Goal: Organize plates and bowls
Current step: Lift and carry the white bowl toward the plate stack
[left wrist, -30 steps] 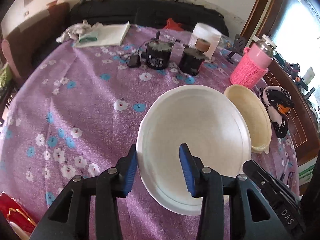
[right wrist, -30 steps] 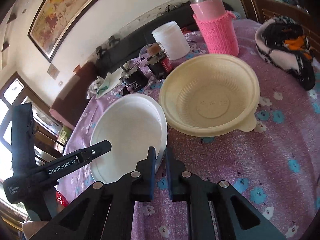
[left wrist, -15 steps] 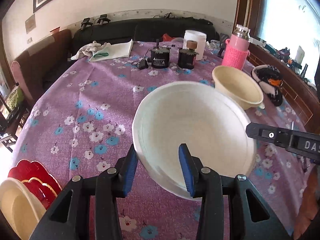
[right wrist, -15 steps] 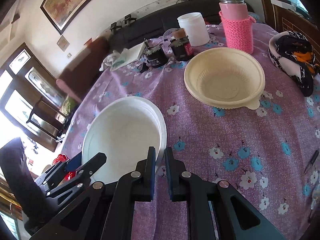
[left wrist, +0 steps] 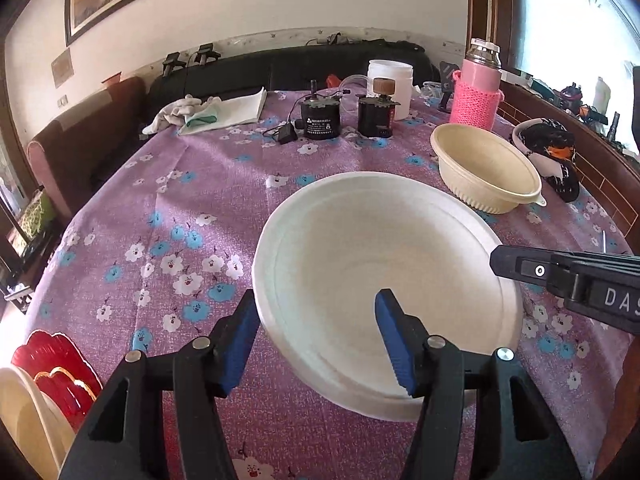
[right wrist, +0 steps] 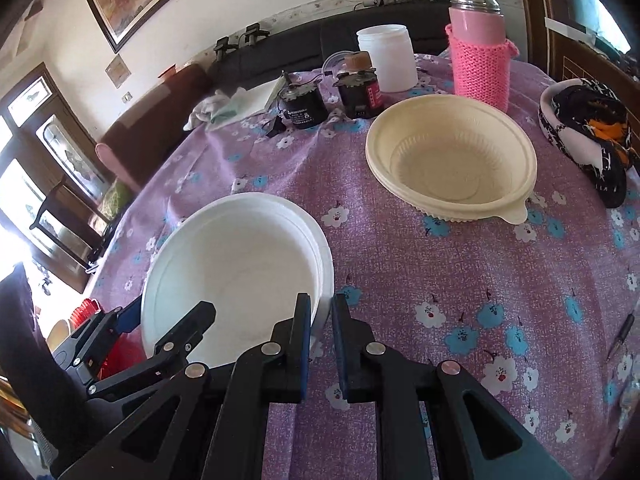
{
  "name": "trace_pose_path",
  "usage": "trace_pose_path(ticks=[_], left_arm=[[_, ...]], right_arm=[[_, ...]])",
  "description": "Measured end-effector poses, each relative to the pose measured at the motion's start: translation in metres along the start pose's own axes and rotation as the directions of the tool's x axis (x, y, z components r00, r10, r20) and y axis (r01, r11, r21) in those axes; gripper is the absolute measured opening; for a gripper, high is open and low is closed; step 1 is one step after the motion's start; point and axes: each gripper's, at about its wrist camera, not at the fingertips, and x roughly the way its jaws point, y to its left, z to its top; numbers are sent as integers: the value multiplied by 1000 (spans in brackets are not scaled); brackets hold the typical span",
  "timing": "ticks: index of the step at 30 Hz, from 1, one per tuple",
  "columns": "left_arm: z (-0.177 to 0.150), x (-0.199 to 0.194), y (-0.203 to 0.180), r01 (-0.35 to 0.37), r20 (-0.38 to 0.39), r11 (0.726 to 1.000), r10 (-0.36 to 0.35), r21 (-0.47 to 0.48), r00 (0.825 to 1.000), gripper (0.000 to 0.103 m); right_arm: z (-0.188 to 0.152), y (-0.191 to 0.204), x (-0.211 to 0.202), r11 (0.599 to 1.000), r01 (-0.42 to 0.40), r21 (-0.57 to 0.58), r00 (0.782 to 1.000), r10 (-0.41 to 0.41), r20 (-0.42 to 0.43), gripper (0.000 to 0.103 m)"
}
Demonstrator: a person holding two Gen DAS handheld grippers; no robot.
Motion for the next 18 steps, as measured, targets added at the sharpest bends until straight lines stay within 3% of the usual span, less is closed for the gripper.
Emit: trace_pose_path(ticks=[5,11,18], left_arm=[[-1,-2,-5,-7,20,1000,7,24,1000,58],[0,-6,-3,-17,41,1000,16,24,999,46],[0,-10,-2,-29,64,999,27,27,998,45]], right_arm=[[-1,0,2,1000,19,-2,1000,-19,3,11],[-1,1,1,1000,16,-1,1000,-16,12,11],[-2,3,-1,1000,15,-8,1000,-15,27,11]])
